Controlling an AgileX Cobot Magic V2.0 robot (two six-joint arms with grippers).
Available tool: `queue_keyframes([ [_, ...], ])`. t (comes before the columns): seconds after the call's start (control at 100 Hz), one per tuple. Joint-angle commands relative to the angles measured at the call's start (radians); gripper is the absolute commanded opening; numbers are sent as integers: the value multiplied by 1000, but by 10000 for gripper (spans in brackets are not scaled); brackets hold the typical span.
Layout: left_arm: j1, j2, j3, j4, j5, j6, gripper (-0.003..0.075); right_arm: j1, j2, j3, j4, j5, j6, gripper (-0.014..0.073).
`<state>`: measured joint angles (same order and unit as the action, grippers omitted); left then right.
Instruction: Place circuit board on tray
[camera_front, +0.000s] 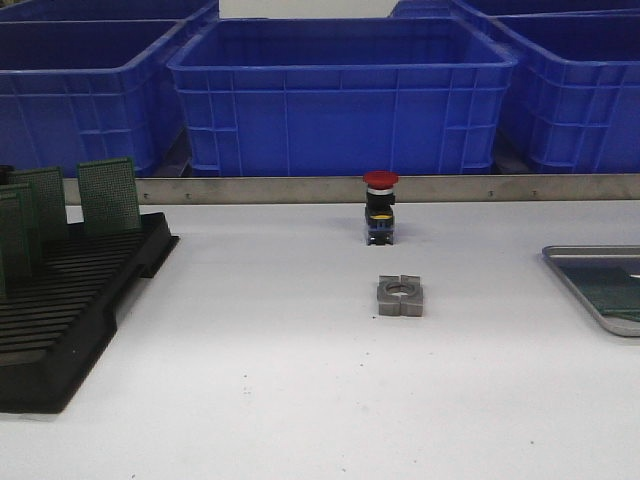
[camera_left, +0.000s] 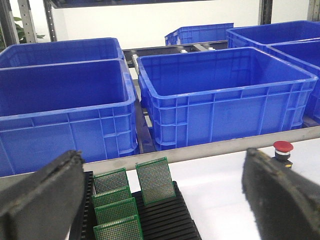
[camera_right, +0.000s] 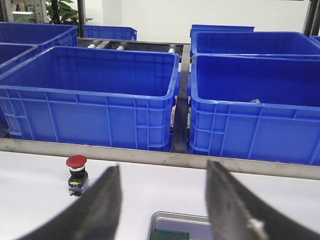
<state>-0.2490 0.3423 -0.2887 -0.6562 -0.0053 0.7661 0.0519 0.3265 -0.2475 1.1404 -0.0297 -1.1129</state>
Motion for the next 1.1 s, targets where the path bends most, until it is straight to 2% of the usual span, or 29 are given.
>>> queue_keyframes([
  [0.0, 2, 5, -27, -8, -68, -7, 489, 2, 3, -26, 4, -46, -8, 269],
  [0.12, 2, 5, -27, -8, -68, -7, 287, 2, 3, -26, 4, -46, -8, 84],
  [0.2, 2, 5, -27, -8, -68, -7, 121, 2, 3, -26, 4, -46, -8, -30],
  [0.24, 2, 5, -27, -8, -68, -7, 37, 2, 3, -26, 4, -46, -8, -70],
  [0.28, 2, 5, -27, -8, -68, -7, -21, 2, 3, -26, 5, -46, -8, -64],
  [1.09, 2, 5, -27, -8, -68, -7, -19, 2, 3, -26, 5, -38, -8, -67],
])
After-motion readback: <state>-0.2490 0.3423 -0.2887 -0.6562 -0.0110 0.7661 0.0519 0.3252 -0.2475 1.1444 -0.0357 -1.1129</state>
